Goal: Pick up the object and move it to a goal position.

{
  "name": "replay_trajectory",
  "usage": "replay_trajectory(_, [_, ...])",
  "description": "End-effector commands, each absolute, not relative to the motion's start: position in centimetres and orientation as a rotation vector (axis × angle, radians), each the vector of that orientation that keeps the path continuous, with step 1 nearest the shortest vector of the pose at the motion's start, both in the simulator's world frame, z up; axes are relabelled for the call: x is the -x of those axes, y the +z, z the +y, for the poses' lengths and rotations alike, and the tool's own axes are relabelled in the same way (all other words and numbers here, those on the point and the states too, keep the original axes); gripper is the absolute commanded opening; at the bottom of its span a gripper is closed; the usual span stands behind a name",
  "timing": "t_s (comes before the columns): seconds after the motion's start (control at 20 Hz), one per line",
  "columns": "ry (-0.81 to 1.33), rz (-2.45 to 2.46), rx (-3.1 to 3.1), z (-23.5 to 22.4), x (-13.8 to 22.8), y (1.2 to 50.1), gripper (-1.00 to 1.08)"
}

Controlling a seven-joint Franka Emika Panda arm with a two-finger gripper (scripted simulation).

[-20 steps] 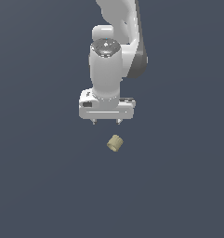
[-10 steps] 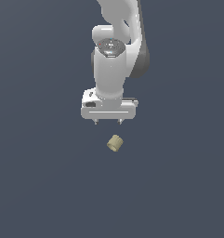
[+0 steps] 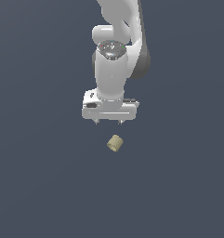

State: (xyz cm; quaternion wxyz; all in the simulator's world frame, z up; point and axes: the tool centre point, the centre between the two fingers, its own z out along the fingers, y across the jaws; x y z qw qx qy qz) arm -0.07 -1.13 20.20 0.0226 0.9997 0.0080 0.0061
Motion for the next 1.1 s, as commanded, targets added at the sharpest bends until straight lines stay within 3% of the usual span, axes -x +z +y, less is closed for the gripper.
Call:
replay_trajectory(0.0, [0.018,-0.009,-3.099,-1.0,0.0,19.8,1.00])
replay_trajectory(1.05, [0.004,-0.727,-3.053,1.4,-0.8,11.3,1.00])
